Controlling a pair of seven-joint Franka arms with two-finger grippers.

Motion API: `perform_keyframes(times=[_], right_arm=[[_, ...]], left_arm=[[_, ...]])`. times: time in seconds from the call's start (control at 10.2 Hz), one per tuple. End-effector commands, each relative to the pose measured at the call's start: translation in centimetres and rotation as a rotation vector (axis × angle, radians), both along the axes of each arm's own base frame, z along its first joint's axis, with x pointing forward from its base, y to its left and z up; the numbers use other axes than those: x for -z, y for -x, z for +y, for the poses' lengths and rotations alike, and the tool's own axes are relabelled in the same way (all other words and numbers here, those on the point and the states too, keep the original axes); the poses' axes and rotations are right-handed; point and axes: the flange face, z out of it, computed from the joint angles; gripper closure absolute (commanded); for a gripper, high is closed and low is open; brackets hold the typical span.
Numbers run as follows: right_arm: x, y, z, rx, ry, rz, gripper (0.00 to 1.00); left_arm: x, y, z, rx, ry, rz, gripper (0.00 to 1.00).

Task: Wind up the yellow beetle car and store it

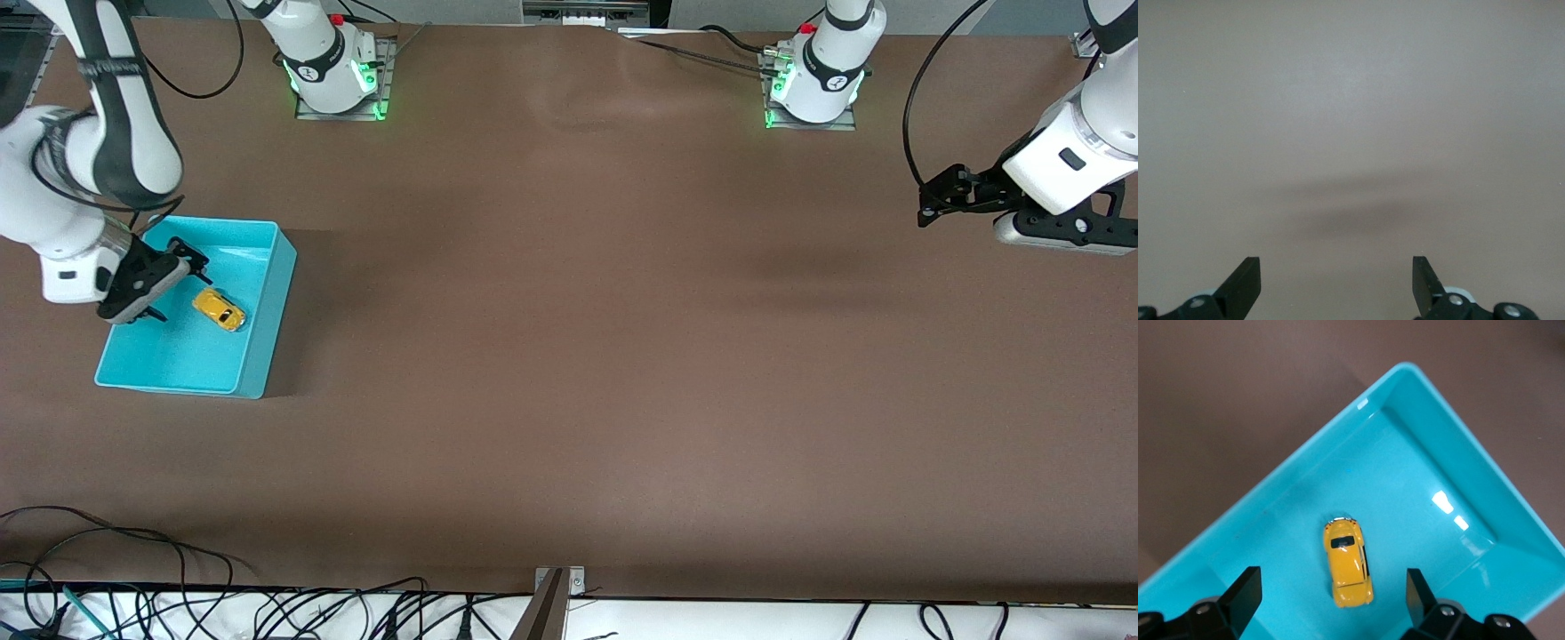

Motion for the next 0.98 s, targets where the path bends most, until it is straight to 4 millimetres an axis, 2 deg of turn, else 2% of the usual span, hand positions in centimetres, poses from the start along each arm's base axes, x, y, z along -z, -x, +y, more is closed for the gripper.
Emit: perform_keyframes(times=[0.0,0.2,0.29,0.49,0.68,0.88], right_arm=[[-6.5,-1.9,0.1,0.178,-0.024,0.043,0.04],[-11.0,-3.4,0.9,0.306,-0.005,0.024,0.04],[-13.0,-4.0,2.1,0.372,0.013,0.015,0.03],[-15.8,-4.8,3.7,0.558,0.029,0.028,0.0],[-17.0,-5.1,5.3,0.702,0.036,0.034,0.0],[-17.0,-5.1,6.4,0.755,0.084,0.032,0.0]], left_arm=[[-0.5,0.3,-0.1,-0.011,0.025,0.003,0.0],[-0.5,0.3,-0.1,-0.011,0.025,0.003,0.0],[-0.5,0.3,-0.1,-0.01,0.025,0.003,0.0],[-0.5,0.3,-0.1,-0.01,0.025,0.003,0.0],[-0.4,0.3,-0.1,-0.01,0.024,0.005,0.0],[-0.5,0.3,-0.1,-0.01,0.025,0.003,0.0]])
